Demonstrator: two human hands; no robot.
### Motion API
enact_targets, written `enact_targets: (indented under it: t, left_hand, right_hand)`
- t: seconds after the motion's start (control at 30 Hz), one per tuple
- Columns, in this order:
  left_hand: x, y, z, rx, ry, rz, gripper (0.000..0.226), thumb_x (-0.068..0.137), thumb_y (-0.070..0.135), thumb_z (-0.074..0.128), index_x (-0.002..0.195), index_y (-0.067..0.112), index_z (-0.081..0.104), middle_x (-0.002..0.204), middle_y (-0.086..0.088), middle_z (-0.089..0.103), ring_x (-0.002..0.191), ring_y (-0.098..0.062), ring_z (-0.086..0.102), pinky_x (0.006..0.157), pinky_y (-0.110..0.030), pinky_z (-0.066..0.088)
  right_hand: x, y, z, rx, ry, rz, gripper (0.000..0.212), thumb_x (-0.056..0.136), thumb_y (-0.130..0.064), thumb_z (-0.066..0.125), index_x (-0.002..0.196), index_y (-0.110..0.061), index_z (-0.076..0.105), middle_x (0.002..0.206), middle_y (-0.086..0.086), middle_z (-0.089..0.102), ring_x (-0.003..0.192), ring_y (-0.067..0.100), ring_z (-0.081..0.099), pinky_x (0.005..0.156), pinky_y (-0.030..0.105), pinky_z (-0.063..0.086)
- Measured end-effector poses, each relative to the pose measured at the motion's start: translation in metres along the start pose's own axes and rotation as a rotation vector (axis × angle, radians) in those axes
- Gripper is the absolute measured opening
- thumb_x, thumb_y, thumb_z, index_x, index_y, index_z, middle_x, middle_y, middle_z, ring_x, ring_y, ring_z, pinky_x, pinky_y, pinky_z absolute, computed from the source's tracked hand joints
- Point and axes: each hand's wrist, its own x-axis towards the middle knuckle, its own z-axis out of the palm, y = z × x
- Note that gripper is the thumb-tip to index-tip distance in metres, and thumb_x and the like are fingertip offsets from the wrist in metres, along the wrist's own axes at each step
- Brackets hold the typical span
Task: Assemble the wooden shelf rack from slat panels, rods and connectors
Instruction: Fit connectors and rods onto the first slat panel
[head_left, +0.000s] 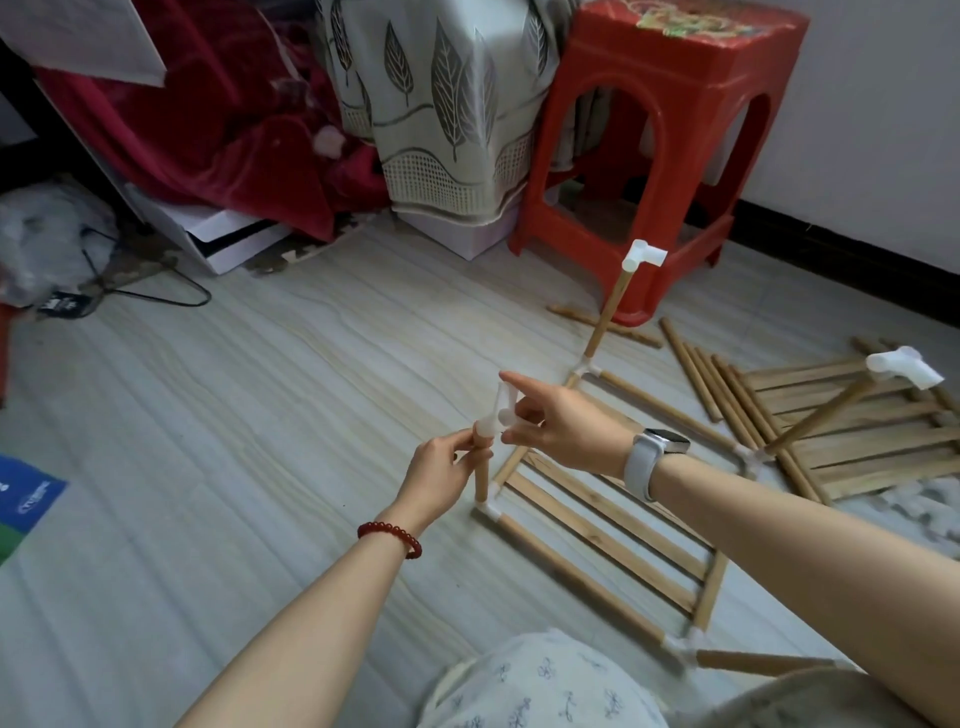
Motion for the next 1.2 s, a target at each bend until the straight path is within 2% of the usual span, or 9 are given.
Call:
enact_targets:
  t: [0.17,0.3,0.4,0.5,0.6,0.7,0.83,1.03,1.2]
  left_hand:
    - [0.002,0.000,-0.002,0.013,-0.064,-0.054,0.015,0.091,0.027,0.061,0.103,0.026,0.070,0.102,0.010,0.069,0.105,-0.012,0.060,0.090,-0.028,0.045]
    - [0.000,0.005,-0.002,-0.035,-0.073,-0.061,0.010,0.092,0.023,0.061,0.097,0.024,0.070,0.098,0.007,0.069,0.106,-0.013,0.061,0.091,-0.027,0.044]
    - [-0.004,0.008,-0.012,-0.175,-0.166,-0.089,0.016,0.092,0.012,0.060,0.103,0.018,0.070,0.105,0.002,0.070,0.110,-0.010,0.060,0.096,-0.027,0.045]
    - [-0.012,0.009,-0.025,-0.353,-0.189,-0.104,0.032,0.093,0.008,0.057,0.123,0.019,0.060,0.115,0.001,0.068,0.111,-0.007,0.061,0.084,-0.020,0.051]
    - [-0.019,0.012,-0.030,-0.438,-0.167,-0.134,0.026,0.099,0.017,0.047,0.122,0.019,0.061,0.117,-0.001,0.067,0.111,-0.009,0.061,0.092,-0.023,0.050]
    - [-0.024,0.019,-0.029,-0.513,-0.173,-0.185,0.034,0.100,0.038,0.038,0.113,0.021,0.065,0.115,0.001,0.068,0.112,-0.009,0.061,0.097,-0.026,0.046]
    - [-0.028,0.029,-0.025,-0.472,-0.118,-0.162,0.040,0.075,0.062,0.053,0.096,0.032,0.069,0.102,0.008,0.073,0.102,-0.001,0.064,0.092,-0.022,0.047]
    - [-0.023,0.033,-0.021,-0.434,-0.060,-0.177,0.019,0.093,0.041,0.052,0.095,0.032,0.069,0.092,0.009,0.073,0.091,-0.001,0.067,0.080,-0.016,0.049]
    - [-0.023,0.029,-0.019,-0.464,-0.029,-0.200,0.022,0.097,0.029,0.050,0.103,0.018,0.068,0.088,0.009,0.071,0.084,0.002,0.067,0.064,-0.005,0.047]
  right_hand:
    - [0.009,-0.010,0.006,-0.120,-0.039,0.009,0.067,0.092,-0.024,0.059,0.148,-0.018,0.023,0.092,-0.003,0.058,0.083,0.013,0.052,0.073,0.024,0.037]
    - [0.022,-0.015,0.008,-0.200,-0.081,0.099,0.060,0.091,-0.030,0.060,0.143,-0.018,0.033,0.111,0.009,0.062,0.091,0.020,0.059,0.074,0.028,0.044]
    - [0.021,-0.015,0.009,-0.135,-0.116,0.105,0.063,0.090,-0.034,0.062,0.144,-0.019,0.033,0.089,0.001,0.066,0.075,0.010,0.062,0.069,0.022,0.049]
    - [0.010,-0.009,0.002,-0.055,-0.189,0.089,0.070,0.092,-0.031,0.058,0.149,-0.022,0.019,0.081,-0.009,0.064,0.072,0.004,0.060,0.063,0.015,0.046]
    - [0.003,-0.005,-0.003,-0.047,-0.184,0.079,0.070,0.094,-0.023,0.056,0.150,-0.024,0.015,0.081,-0.012,0.063,0.073,0.000,0.058,0.064,0.015,0.043]
    - [0.001,-0.009,0.005,-0.064,-0.145,0.068,0.065,0.092,-0.025,0.059,0.146,-0.021,0.023,0.080,-0.008,0.065,0.069,-0.002,0.058,0.062,0.013,0.043]
    - [0.005,-0.010,0.014,-0.049,-0.114,0.119,0.060,0.089,-0.026,0.063,0.137,-0.014,0.028,0.081,-0.003,0.068,0.071,0.006,0.062,0.065,0.021,0.049]
    - [0.003,-0.004,0.020,-0.063,-0.092,0.145,0.061,0.088,-0.032,0.064,0.133,-0.015,0.027,0.075,-0.002,0.066,0.062,0.005,0.061,0.049,0.013,0.039]
    - [0.002,-0.003,0.025,-0.113,-0.111,0.105,0.061,0.089,-0.034,0.063,0.134,-0.014,0.027,0.068,-0.006,0.058,0.056,0.003,0.056,0.050,0.014,0.038]
